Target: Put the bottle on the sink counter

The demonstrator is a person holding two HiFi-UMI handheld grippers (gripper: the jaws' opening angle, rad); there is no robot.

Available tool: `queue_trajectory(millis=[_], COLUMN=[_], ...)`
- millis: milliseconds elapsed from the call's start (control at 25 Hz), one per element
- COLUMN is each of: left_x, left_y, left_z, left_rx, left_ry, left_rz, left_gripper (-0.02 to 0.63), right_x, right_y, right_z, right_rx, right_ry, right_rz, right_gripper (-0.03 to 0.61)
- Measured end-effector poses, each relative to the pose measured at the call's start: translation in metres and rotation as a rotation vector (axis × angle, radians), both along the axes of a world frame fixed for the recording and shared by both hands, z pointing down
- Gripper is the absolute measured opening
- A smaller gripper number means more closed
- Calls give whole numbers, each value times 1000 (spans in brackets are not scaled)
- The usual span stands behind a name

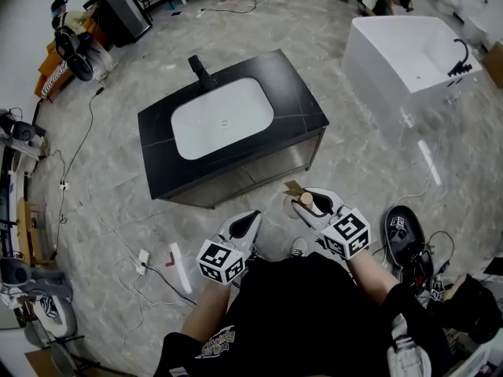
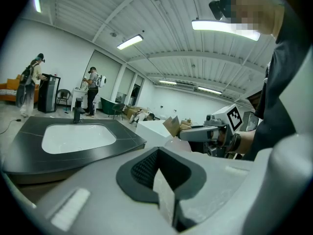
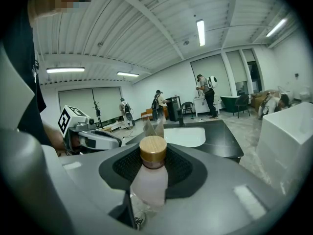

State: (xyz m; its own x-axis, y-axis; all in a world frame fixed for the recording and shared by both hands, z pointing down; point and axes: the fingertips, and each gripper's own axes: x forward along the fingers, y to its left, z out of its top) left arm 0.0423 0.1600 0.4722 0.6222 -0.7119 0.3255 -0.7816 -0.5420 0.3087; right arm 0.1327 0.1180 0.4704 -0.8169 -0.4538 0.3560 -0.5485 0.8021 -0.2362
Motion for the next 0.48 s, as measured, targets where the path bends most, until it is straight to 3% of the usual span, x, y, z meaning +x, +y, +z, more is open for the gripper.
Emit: queue_trajectory(millis=[480], left_x=[28], left_y=[-12], left_z=[-1], left_rx=[6], left_ry=[-10], left_rz=[-42], left_gripper=[0], right_x=[29], right_y=[-15], right_z=[-1], right_rx=[-1], right_ry=[-14], right_rz=[-25], right_gripper=[164])
